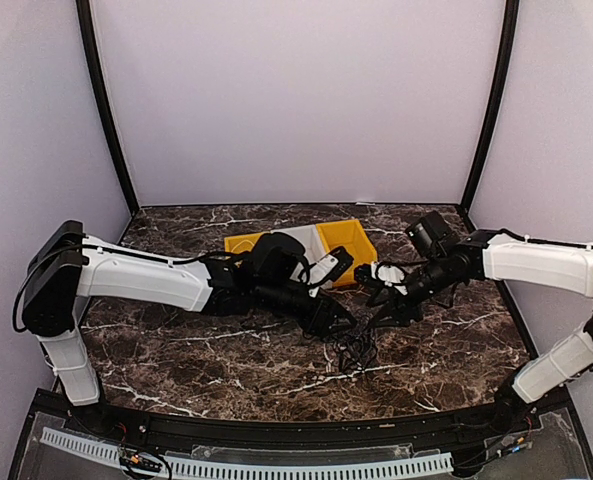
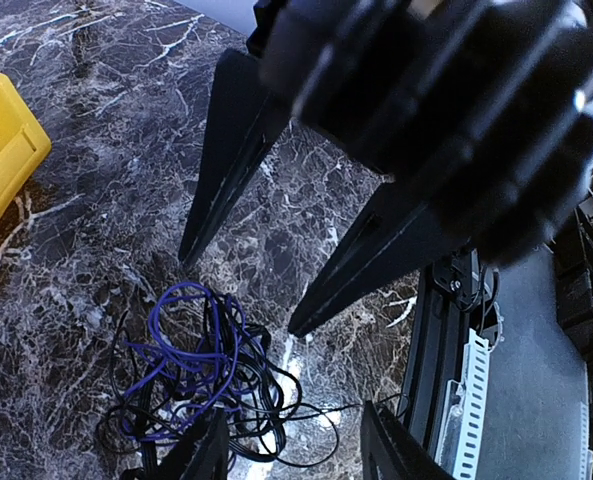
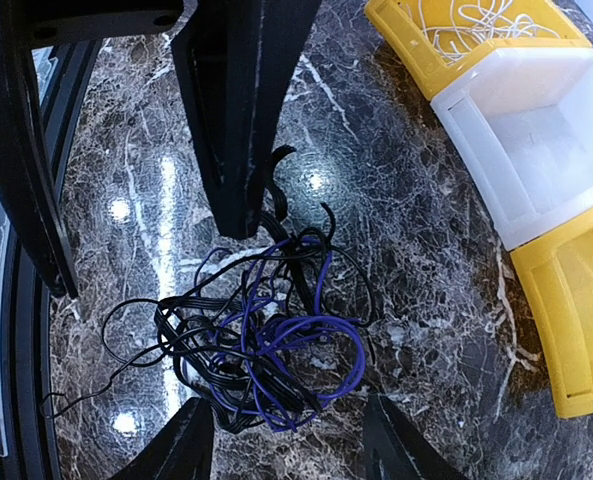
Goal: Untangle the cables
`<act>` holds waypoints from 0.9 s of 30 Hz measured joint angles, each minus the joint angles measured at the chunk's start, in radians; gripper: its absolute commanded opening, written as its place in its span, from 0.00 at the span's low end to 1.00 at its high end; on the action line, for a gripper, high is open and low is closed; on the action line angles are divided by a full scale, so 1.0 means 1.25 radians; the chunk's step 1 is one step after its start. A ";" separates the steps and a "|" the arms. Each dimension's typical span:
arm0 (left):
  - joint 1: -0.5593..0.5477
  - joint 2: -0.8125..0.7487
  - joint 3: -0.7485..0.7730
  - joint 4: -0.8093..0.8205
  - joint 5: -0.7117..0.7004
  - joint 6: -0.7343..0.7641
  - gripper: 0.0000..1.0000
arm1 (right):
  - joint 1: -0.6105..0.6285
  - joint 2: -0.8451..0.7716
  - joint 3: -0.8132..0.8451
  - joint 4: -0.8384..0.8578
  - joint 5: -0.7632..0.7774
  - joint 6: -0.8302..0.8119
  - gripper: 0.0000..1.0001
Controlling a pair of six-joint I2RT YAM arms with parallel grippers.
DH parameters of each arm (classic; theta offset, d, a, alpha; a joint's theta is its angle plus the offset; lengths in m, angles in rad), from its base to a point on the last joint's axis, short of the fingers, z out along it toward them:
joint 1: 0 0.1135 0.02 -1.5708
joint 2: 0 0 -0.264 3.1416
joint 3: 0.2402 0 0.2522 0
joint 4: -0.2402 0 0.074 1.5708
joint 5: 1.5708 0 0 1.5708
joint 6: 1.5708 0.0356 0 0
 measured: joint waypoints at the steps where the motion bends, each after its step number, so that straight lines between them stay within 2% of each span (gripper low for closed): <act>1: 0.001 0.001 0.000 0.001 -0.002 -0.002 0.46 | 0.005 0.006 0.000 0.003 0.002 -0.002 0.52; 4: 0.008 0.001 -0.001 0.008 -0.006 -0.010 0.45 | 0.021 0.027 0.000 0.014 0.013 -0.006 0.48; 10: 0.052 0.001 -0.050 0.056 -0.003 -0.062 0.40 | 0.045 0.064 0.005 0.023 0.029 -0.013 0.17; 12: 0.066 0.002 -0.068 0.062 0.000 -0.080 0.41 | 0.050 0.067 0.008 0.025 0.033 -0.011 0.10; 15: 0.080 0.010 -0.072 0.078 0.002 -0.097 0.47 | 0.054 0.063 0.009 0.027 0.039 -0.010 0.02; 19: 0.078 0.034 -0.058 0.091 0.012 -0.103 0.50 | 0.054 0.023 0.000 0.036 0.056 -0.010 0.00; 27: 0.077 0.124 0.024 0.091 0.030 -0.092 0.43 | 0.054 -0.034 -0.002 0.036 0.070 -0.011 0.00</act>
